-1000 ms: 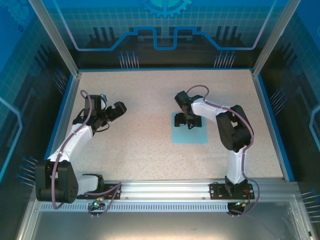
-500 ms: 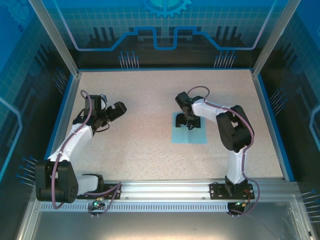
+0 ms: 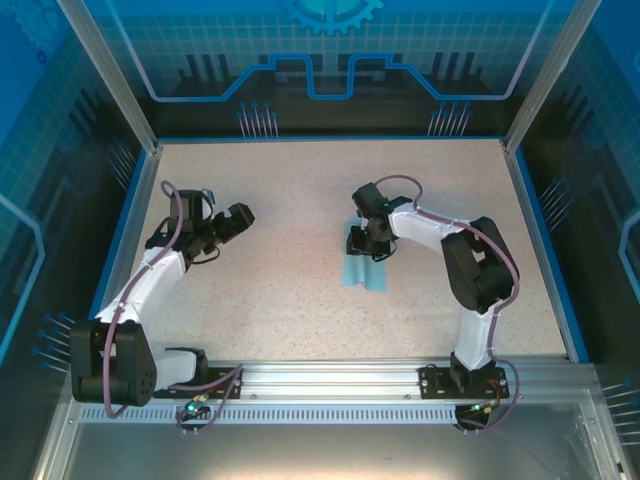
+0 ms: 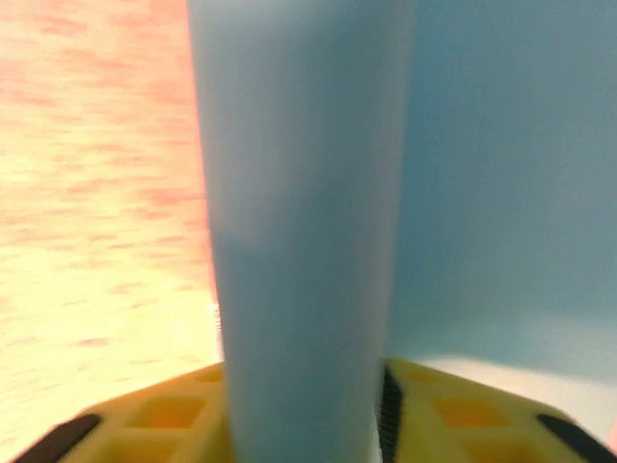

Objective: Fold a paper plane with a square sheet of paper (pick it up from the middle)

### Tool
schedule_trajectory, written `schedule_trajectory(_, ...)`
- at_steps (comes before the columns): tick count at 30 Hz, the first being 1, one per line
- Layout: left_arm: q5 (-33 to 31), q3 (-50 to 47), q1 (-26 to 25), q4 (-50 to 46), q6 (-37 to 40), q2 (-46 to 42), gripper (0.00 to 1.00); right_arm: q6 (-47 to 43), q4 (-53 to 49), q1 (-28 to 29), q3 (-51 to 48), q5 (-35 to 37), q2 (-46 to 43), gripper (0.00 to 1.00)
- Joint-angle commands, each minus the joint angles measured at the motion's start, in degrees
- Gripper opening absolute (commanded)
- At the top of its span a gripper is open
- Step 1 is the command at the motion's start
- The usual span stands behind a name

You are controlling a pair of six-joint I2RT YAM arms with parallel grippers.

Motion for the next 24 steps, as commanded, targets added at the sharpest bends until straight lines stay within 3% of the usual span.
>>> schedule_trajectory(1, 4.3, -1.0, -0.7, 1.1, -3.0, 0.7, 0.95, 2.6, 11.2, 0.7, -2.1, -15.9, -4.4, 0.31)
schedule_trajectory(5, 7.3, -3.1, -3.1, 3.9, -5.4, 0.5, 0.92, 5.7, 20.2, 0.8, -5.5, -24.0, -6.5, 0.27)
schedule_trajectory(10, 9.6, -5.7, -7.8, 9.1, -9.1, 1.4, 0.87, 6.3, 23.3, 0.1, -7.8, -26.6, -4.5, 0.26)
schedule_trajectory(18, 9.4, -5.2, -16.7, 15.4, -12.5, 8.6, 0.74, 0.2, 18.5, -0.7, -8.1, -21.2, -0.3, 0.27)
schedule_trajectory(24, 8.3, -2.7, -21.1, 17.2, -13.1, 14.0, 0.70, -4.5, 15.0, -1.0, -7.4, -19.5, 3.1, 0.29)
